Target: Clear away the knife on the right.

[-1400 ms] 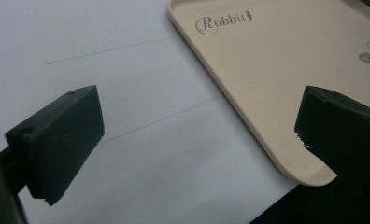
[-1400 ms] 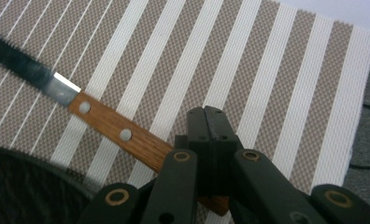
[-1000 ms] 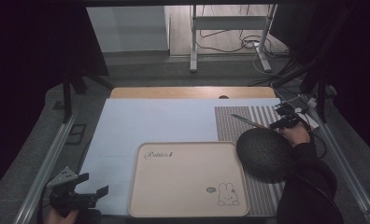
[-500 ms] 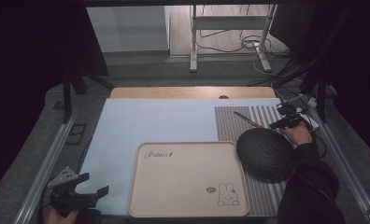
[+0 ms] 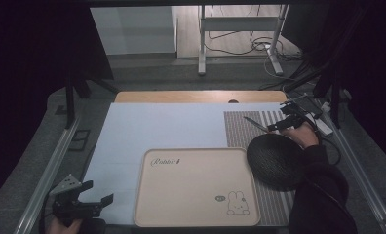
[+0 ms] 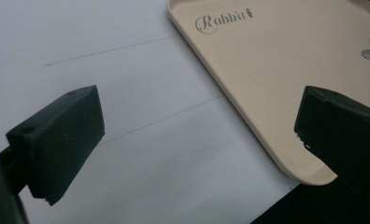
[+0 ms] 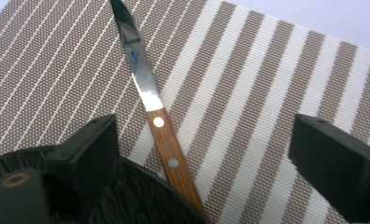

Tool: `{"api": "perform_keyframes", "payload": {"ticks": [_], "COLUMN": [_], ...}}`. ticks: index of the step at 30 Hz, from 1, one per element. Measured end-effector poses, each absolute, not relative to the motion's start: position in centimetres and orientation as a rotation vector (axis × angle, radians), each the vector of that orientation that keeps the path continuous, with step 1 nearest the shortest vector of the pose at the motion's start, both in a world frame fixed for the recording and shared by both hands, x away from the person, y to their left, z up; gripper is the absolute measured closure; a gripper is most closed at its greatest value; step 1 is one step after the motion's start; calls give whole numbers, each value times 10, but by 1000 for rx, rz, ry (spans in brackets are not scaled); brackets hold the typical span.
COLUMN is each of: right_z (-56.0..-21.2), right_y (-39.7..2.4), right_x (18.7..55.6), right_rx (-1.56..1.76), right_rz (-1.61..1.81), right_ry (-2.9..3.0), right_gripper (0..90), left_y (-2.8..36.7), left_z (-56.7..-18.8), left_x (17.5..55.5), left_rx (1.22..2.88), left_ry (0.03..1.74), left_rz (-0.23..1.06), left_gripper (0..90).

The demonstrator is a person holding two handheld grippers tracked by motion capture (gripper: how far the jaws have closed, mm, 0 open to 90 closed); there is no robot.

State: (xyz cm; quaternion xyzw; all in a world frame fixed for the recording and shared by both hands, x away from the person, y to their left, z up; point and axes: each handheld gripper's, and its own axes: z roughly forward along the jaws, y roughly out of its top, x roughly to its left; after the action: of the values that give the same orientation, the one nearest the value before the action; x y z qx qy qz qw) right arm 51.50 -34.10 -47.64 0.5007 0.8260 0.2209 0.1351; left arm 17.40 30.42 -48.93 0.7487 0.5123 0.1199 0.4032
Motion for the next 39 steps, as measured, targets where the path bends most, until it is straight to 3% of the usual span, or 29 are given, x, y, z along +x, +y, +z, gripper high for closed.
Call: {"api": "perform_keyframes", "payload": {"ticks": [3,11,21,25,28,33,39], "right_z": [-478,-479,-502,-505,-497,-494,-494], "right_y": [-330,-309,-311,-316,-321,-331,-338], "right_x": [517,524,537,537,534,531,533], "right_rx": [1427,1387,1389,1378,1327,1289,1254], "right_rz": [630,616,524,504,534,552,590], "right_ry": [2443,2501,2511,2511,2537,2580,2614], "right_gripper": [0,0,18,130,438,770,775], "left_y": [304,304,305,306,306,306,306], "left_z": [-489,-489,-490,-490,-490,-490,-490], "left_x": [174,174,174,174,174,174,174], "left_rx": [1889,1889,1878,1878,1878,1878,1877], "left_ry": [1294,1294,1300,1298,1298,1298,1300], "left_rz": [303,303,296,296,296,296,295], "left_gripper": [17,17,18,17,18,18,18]}}
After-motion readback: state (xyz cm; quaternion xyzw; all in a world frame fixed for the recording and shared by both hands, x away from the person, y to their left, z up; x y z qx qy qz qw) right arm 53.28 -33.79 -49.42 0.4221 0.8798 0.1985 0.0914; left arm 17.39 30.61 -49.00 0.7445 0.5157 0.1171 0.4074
